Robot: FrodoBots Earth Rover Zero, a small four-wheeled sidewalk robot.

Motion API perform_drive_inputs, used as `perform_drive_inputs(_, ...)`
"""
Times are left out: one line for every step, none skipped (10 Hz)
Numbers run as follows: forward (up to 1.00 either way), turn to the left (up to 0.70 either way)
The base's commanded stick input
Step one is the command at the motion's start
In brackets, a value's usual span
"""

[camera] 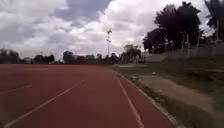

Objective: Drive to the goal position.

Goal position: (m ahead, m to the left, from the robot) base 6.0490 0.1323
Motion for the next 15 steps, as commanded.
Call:
perform_drive_inputs(0.60,0.15)
perform_drive_inputs(0.60,0.15)
perform_drive_inputs(0.60,0.15)
perform_drive_inputs(0.60,0.15)
perform_drive_inputs(0.60,0.06)
perform_drive_inputs(0.60,0.00)
perform_drive_inputs(0.60,0.00)
perform_drive_inputs(0.60,0.00)
perform_drive_inputs(0.60,0.00)
perform_drive_inputs(0.60,0.00)
perform_drive_inputs(0.60,0.00)
perform_drive_inputs(0.60,0.00)
perform_drive_inputs(0.60,0.00)
perform_drive_inputs(0.60,0.00)
perform_drive_inputs(0.60,0.00)
